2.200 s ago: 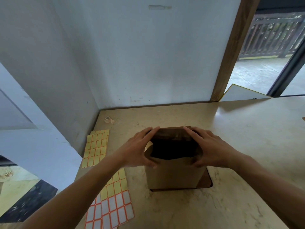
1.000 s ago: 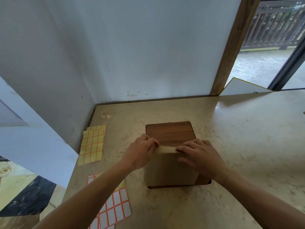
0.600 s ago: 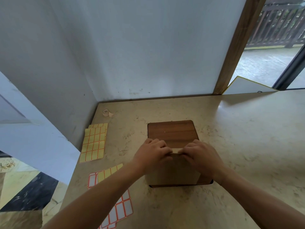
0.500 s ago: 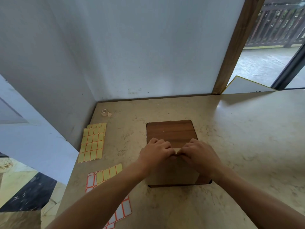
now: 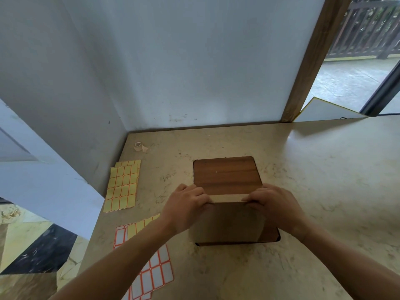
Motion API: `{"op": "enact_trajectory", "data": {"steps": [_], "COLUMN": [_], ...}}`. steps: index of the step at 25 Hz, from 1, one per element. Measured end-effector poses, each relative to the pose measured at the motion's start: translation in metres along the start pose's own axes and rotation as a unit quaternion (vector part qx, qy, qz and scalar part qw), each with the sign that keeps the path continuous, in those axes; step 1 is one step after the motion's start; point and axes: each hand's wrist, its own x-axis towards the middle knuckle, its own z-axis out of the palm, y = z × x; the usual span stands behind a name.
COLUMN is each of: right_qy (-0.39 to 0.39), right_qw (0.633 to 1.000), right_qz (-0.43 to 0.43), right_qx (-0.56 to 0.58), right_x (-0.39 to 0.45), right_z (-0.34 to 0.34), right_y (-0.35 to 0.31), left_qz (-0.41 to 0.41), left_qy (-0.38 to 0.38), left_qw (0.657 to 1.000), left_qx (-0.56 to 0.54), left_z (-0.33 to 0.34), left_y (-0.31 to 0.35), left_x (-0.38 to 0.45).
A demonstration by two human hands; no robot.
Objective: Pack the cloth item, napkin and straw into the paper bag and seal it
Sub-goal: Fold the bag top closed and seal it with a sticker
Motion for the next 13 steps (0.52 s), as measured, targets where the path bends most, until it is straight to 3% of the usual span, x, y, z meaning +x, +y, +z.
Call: {"op": "enact_trajectory", "data": {"steps": [3, 13], "right_qy": [-0.001, 0.098], "right_qw": [0.999, 0.983], "right_qz": [0.033, 0.072], "right_qx": [0.025, 0.141], "right_x": [-0.006, -0.021], "right_z": [-0.003, 0.002], "right_y": [0.009, 0.030], "left_qz": [-0.032, -0.176], "left_qy": [0.001, 0.058], "left_qw": [0.999, 0.979], "left_qx": [-0.011, -0.081], "left_z": [-0.002, 0.001], "left_y": [-0.017, -0.025], "left_x": [-0.016, -0.036]}}
